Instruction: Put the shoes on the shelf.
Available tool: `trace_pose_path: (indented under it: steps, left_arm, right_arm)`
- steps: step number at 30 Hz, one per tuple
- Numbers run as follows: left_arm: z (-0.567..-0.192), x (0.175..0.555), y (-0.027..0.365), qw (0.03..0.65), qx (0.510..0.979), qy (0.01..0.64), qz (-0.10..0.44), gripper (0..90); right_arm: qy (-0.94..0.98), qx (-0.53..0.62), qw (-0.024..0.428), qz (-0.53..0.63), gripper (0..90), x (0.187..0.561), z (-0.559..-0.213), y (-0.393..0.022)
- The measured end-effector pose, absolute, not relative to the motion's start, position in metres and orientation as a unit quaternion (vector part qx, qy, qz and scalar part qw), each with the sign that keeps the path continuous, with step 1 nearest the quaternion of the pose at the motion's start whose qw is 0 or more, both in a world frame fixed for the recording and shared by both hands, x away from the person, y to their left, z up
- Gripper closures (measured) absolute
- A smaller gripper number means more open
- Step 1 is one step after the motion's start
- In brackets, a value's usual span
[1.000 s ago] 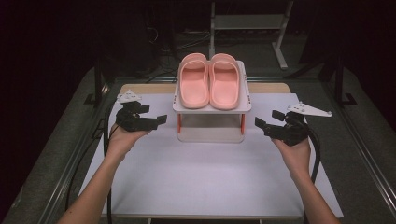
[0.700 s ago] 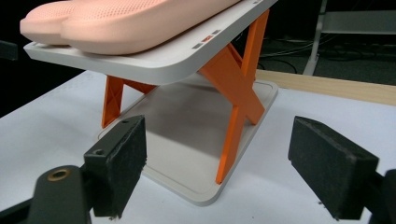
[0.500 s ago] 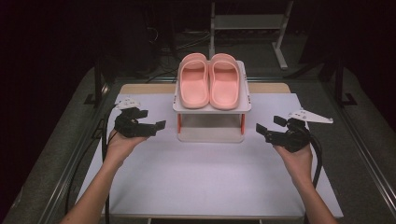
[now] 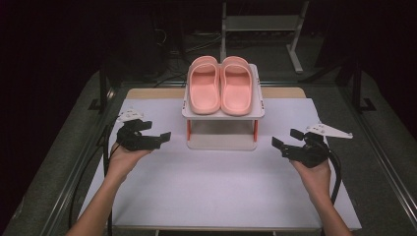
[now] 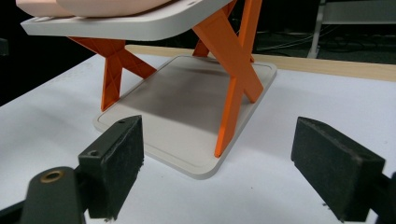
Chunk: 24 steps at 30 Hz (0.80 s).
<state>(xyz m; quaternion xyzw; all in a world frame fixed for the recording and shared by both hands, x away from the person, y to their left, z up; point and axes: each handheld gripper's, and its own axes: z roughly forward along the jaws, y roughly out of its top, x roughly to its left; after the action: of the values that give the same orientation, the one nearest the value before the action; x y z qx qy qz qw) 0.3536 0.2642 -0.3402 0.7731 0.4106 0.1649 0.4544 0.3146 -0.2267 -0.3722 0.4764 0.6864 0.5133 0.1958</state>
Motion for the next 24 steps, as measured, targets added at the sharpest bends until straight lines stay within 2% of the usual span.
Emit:
trace_pose_path:
  steps: [24]
  left_arm:
    - [-0.361, 0.333, 0.27, 0.45, 0.777, 0.412, 0.157, 10.6]
  right_arm:
    - [0.681, 0.49, 0.183, 0.512, 16.1, 0.29, -0.395, -0.24]
